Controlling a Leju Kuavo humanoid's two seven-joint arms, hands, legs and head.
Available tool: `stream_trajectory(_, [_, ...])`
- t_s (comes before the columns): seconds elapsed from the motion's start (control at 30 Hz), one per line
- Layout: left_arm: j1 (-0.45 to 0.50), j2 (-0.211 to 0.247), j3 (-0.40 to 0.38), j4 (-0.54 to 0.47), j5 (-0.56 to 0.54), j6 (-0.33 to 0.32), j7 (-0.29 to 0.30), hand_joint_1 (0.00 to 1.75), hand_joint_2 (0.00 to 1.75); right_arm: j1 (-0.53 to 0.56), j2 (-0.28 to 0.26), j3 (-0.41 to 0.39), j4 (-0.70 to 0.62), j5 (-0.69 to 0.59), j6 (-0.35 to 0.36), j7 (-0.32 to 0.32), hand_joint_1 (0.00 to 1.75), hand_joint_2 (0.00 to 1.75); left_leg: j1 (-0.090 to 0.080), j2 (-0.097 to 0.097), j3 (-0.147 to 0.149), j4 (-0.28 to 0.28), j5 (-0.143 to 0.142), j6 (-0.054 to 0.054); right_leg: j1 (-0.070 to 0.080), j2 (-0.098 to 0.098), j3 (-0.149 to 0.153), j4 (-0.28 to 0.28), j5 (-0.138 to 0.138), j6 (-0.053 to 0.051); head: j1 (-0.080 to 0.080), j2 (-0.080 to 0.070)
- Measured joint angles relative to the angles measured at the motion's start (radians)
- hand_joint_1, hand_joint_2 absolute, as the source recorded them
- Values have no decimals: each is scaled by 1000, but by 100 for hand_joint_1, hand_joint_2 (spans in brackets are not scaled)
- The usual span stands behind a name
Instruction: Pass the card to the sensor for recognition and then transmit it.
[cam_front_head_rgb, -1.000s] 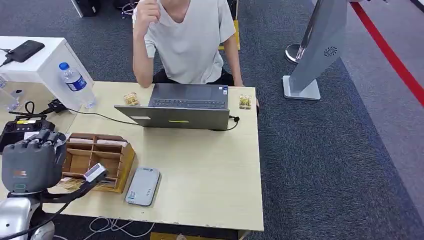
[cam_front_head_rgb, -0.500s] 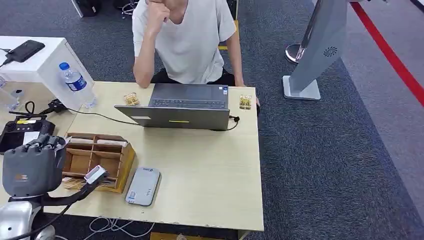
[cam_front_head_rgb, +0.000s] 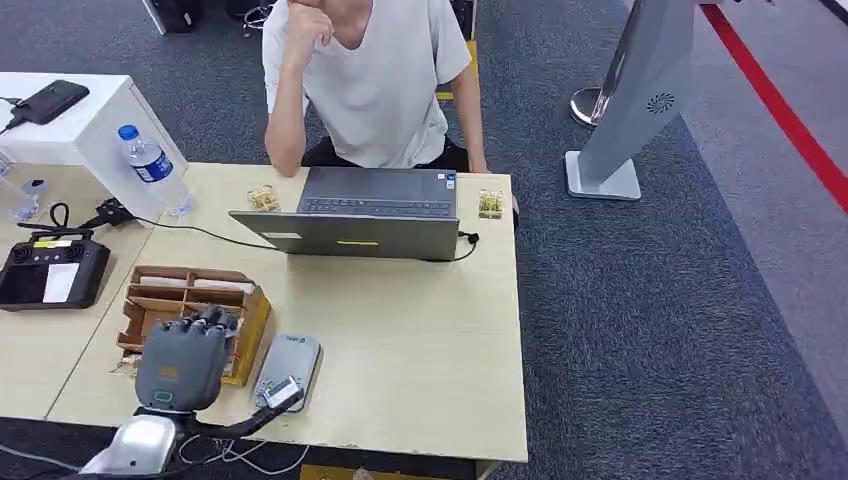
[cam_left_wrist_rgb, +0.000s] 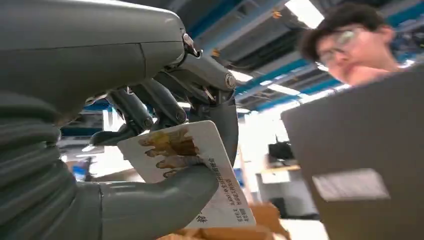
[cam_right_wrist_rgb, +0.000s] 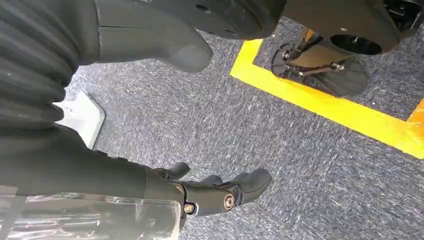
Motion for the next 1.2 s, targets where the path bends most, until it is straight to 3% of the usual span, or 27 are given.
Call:
stream_trajectory(0.13, [-23,3,-91,49,0,-3,9,175,175,0,0,1,0,0,0,0,0,175,0,0,0,0,0,0,0,0,0,0,0,0,0,0])
stream_trajectory(0.33, [-39,3,-153,87,0,-3,11,175,175,0,0,2,0,0,0,0,0,175,0,0,0,0,0,0,0,0,0,0,0,0,0,0])
stream_trajectory(1.2, [-50,3,-180,119,0,-2,11,175,175,0,0,5,0,0,0,0,0,175,0,0,0,0,0,0,0,0,0,0,0,0,0,0])
